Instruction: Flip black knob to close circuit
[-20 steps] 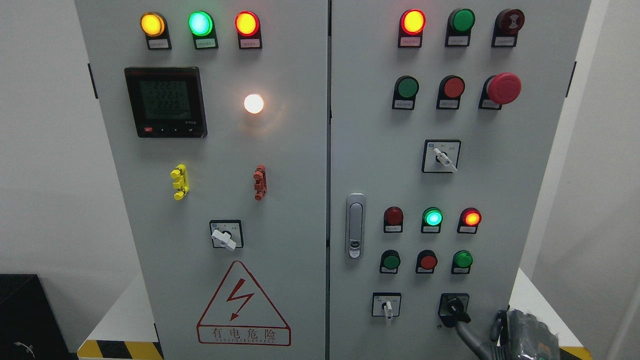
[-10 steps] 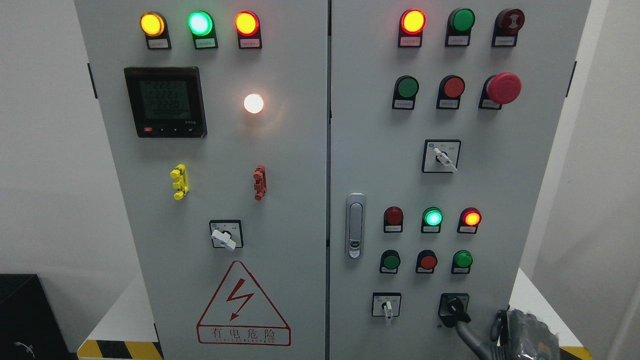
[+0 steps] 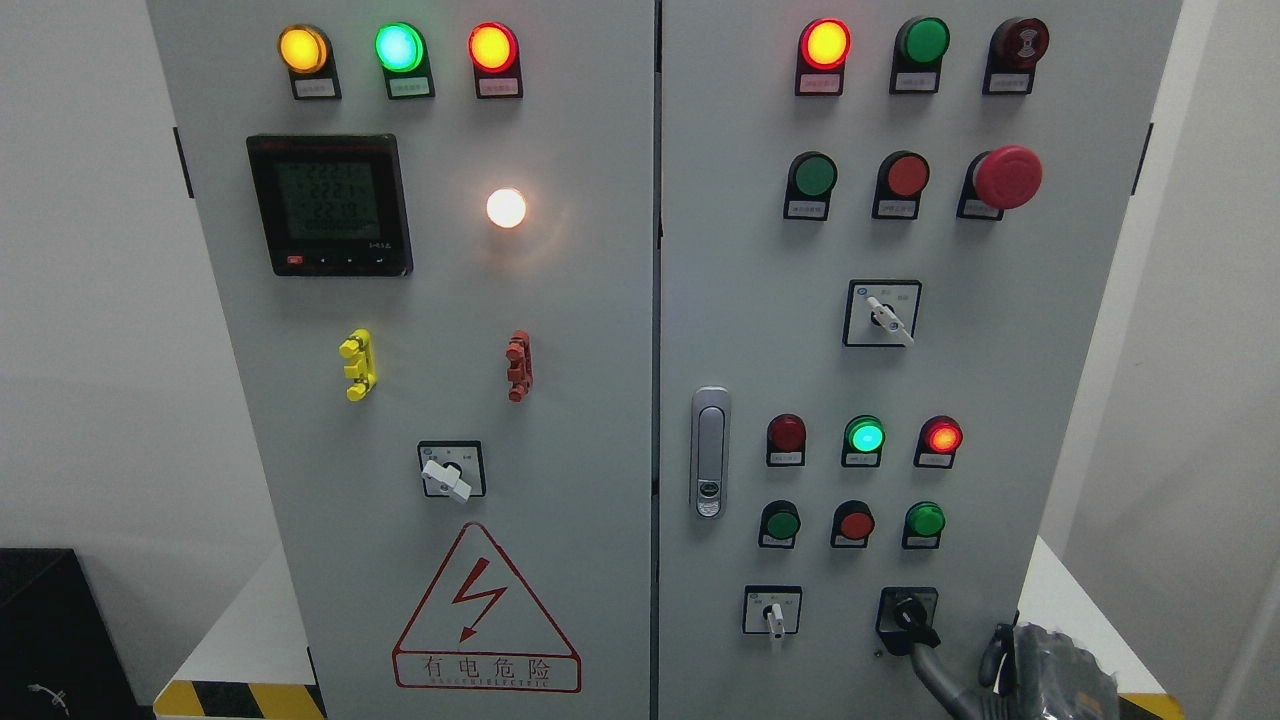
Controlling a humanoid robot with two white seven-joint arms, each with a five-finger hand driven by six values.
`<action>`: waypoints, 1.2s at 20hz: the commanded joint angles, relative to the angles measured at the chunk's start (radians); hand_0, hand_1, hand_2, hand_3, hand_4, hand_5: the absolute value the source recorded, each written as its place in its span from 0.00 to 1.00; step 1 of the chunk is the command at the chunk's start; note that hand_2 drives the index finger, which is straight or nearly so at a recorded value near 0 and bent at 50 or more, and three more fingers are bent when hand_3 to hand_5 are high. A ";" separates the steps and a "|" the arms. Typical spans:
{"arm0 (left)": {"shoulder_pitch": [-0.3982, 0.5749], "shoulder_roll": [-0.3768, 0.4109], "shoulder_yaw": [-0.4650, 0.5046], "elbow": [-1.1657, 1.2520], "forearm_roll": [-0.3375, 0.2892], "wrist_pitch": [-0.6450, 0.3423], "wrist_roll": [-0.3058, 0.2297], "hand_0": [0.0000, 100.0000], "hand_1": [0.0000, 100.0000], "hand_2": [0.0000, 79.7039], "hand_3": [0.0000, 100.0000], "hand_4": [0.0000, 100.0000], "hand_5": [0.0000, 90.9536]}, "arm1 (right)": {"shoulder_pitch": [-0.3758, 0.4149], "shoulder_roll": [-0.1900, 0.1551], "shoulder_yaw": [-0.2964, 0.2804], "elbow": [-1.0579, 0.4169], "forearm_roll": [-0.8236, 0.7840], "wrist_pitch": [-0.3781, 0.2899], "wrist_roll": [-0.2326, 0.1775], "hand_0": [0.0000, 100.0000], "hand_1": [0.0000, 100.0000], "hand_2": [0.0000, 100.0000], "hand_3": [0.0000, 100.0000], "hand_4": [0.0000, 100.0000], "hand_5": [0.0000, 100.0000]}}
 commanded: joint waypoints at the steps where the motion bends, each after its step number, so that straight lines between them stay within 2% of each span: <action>1: 0.000 0.000 -0.021 0.022 -0.021 0.002 -0.001 0.12 0.56 0.00 0.00 0.00 0.00 | 0.010 0.001 0.041 -0.014 0.000 -0.002 0.006 0.00 0.21 0.82 0.96 0.78 0.81; 13: 0.000 0.000 -0.021 0.022 -0.020 0.002 -0.001 0.12 0.56 0.00 0.00 0.00 0.00 | 0.018 0.001 0.075 -0.025 0.000 -0.005 0.004 0.00 0.21 0.82 0.96 0.78 0.81; 24: 0.000 0.000 -0.020 0.022 -0.021 0.002 0.001 0.12 0.56 0.00 0.00 0.00 0.00 | 0.068 0.001 0.084 -0.101 -0.002 -0.017 -0.002 0.00 0.22 0.80 0.95 0.78 0.80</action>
